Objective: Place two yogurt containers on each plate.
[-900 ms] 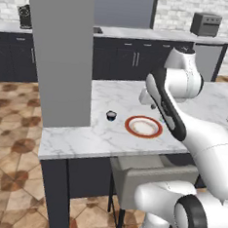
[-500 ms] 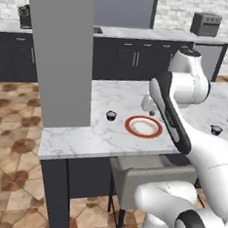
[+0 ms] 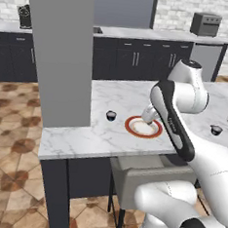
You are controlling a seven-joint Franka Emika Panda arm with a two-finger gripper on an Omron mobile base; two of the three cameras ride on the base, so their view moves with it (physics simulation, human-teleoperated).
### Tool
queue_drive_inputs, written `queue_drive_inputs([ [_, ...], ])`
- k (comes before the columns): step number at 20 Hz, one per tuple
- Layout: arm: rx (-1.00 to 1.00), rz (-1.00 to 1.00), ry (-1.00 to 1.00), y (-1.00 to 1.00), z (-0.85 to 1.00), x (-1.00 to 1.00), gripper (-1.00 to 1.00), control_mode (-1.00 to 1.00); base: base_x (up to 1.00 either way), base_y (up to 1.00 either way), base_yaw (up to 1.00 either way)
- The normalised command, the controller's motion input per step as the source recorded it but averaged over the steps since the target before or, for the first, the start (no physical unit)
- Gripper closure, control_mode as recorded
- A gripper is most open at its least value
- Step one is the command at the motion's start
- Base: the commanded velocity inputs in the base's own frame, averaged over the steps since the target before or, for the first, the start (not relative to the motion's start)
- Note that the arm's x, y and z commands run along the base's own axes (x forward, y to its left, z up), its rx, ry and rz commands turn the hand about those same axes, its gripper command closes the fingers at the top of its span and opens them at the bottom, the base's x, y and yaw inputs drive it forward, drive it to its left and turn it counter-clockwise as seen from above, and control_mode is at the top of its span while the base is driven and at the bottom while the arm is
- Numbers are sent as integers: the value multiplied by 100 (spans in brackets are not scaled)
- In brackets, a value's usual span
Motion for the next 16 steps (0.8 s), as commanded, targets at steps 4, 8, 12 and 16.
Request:
queue_drive_inputs([
  [4,0,34,0,5,-10,66,-100,-100,0,0,0],
  [8,0,2,0,35,-28,96,-100,-100,0,0,0],
  [12,1,4,0,38,-37,86,-100,-100,0,0,0],
  [16,5,15,2,27,-51,81,-100,-100,0,0,0],
])
